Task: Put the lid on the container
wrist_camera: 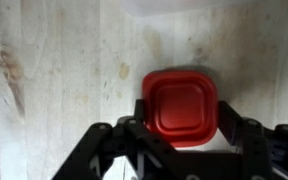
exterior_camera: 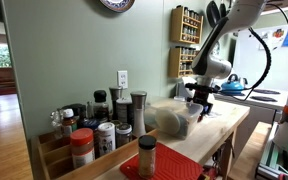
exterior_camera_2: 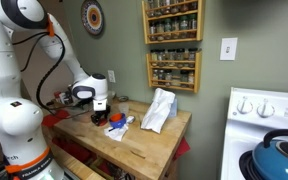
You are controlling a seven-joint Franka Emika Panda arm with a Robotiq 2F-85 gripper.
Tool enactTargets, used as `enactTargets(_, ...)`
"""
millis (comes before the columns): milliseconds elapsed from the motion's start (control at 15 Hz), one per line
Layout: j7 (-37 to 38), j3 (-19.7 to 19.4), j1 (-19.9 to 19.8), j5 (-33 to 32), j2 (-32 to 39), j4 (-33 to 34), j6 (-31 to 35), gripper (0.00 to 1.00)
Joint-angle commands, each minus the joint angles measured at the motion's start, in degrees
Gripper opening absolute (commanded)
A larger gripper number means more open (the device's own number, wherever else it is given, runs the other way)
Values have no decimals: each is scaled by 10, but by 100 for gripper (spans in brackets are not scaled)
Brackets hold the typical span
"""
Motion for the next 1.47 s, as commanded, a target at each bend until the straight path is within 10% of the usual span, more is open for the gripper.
enactTargets(0,63,-16,3,-102,-30,-7,-20,46)
enactTargets(667,158,-39,-34,-377,-134,59,-187,46)
enactTargets(733,150,-35,-27,-348,-116,40,-148,71)
enactTargets(1000,150,-35,-34,-361,-131,62,-176,71)
enactTargets(1067,150,-35,-34,-362,-130,62,-176,46)
enactTargets(1400,32,-41,-35,-417,-99,143,-241,46)
